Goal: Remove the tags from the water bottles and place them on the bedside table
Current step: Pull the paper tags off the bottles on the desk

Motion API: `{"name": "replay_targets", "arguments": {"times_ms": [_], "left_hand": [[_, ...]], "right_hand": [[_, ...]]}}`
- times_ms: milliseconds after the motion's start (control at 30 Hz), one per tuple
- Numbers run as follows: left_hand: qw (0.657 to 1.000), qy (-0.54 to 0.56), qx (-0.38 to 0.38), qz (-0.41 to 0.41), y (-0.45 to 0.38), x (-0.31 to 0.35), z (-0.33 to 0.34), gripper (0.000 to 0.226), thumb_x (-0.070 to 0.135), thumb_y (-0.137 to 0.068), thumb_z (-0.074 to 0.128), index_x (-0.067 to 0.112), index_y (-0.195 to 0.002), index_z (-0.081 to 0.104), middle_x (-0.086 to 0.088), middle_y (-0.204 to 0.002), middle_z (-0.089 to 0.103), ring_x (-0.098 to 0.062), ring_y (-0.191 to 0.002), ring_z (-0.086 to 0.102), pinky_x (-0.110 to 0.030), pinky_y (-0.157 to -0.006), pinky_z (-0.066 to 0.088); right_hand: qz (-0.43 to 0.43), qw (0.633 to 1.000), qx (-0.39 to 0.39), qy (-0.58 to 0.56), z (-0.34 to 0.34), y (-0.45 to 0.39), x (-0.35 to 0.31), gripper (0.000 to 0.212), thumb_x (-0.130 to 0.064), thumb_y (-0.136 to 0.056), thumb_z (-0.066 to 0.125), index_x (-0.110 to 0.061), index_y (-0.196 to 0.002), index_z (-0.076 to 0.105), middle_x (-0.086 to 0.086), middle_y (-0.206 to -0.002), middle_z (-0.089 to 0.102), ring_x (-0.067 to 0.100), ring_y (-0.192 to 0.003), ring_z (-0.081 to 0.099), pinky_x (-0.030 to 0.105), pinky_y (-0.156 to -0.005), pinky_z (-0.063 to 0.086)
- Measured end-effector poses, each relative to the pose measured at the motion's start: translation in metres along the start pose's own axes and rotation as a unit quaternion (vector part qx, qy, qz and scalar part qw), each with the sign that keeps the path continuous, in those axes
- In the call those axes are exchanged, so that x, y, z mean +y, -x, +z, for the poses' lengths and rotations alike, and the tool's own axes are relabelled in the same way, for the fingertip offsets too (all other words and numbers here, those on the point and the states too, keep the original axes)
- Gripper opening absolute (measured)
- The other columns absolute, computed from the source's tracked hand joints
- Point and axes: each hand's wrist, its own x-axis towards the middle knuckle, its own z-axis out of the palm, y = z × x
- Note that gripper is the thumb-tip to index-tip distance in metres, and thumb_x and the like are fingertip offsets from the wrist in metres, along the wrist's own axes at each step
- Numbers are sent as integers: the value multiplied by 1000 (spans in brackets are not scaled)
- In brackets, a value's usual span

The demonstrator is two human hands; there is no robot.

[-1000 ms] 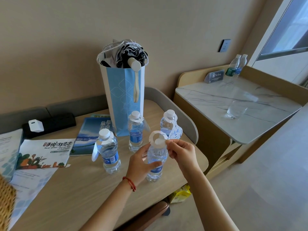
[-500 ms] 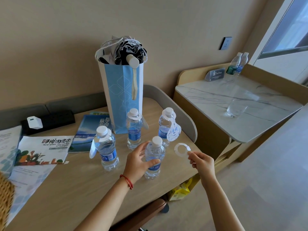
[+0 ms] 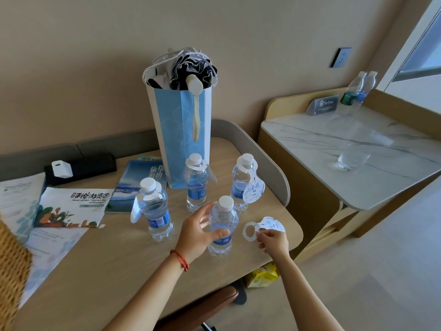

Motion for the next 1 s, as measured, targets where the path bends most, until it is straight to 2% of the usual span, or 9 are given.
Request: {"name": "replay_targets", "arguments": {"times_ms": [100,300,467,533,633,733,867,933,1000], "left_hand": [[1000,0,0,-1,0,-1,0,69,43,-51,81,46,-112,49,16,-117,58,-6,-113,55,-9,-87,44],[1000,3,5,2,2,2,1,70,42,-51,80,47,-112,47,20,-116,56,-6,-113,54,-6,-84,44],[1000,-4,-5,-1,4,6,0,77,42,-52,79,37,-121,44,7,-126,55,-12,-119,51,-23,-96,43],[1000,-7,-19,-8,4,12,-2,80,54,-50,78,37,-121,44,11,-126,55,-5,-118,51,-24,-98,41],[1000,1,-24,-6,0,24,-5,97,83,-42,61,33,-123,45,26,-116,50,20,-105,46,-3,-84,40],[999,-22,-17,20,-15,35,-8,106,91,-50,41,20,-129,47,16,-120,53,16,-104,49,-4,-84,41],[999,2,-27,22,-45,49,-7,85,78,-59,56,18,-119,55,6,-119,59,-6,-111,56,-22,-95,43],[999,-3,-39,18,-61,54,-6,52,54,-75,61,22,-115,56,8,-117,60,-8,-113,56,-22,-95,44],[999,-15,-46,19,-79,53,-3,37,31,-83,60,20,-117,55,5,-119,59,-9,-113,55,-18,-94,44]], "right_hand": [[15,1000,-3,4,2,-2,-1,14,-21,-84,65,-10,-77,68,2,-65,63,12,-49,55,24,-53,45],[4,1000,-10,2,-2,3,-8,19,-27,-84,65,-11,-73,66,3,-62,64,11,-51,57,23,-51,43],[-55,997,-19,-43,-12,14,-28,22,-31,-84,65,-15,-70,67,0,-62,67,6,-50,59,21,-49,44],[-75,995,-25,-58,-20,17,-40,21,-31,-85,64,-16,-71,68,-2,-60,67,4,-49,59,20,-49,45],[-100,991,-27,-87,-33,18,-59,23,-31,-85,64,-12,-73,69,-2,-59,67,5,-49,60,22,-51,47],[-134,986,-18,-98,-43,15,-79,25,-30,-86,63,-11,-71,68,1,-60,66,5,-48,59,22,-51,47],[-167,982,3,-93,-54,6,-102,24,-30,-86,62,-16,-68,67,0,-61,66,6,-49,59,21,-51,48],[-179,980,10,-91,-57,0,-111,24,-30,-86,62,-17,-66,68,-1,-60,65,4,-47,59,19,-49,47],[-185,979,16,-85,-58,-8,-120,24,-30,-86,62,-18,-66,68,-1,-60,65,4,-48,58,19,-49,46]]}}
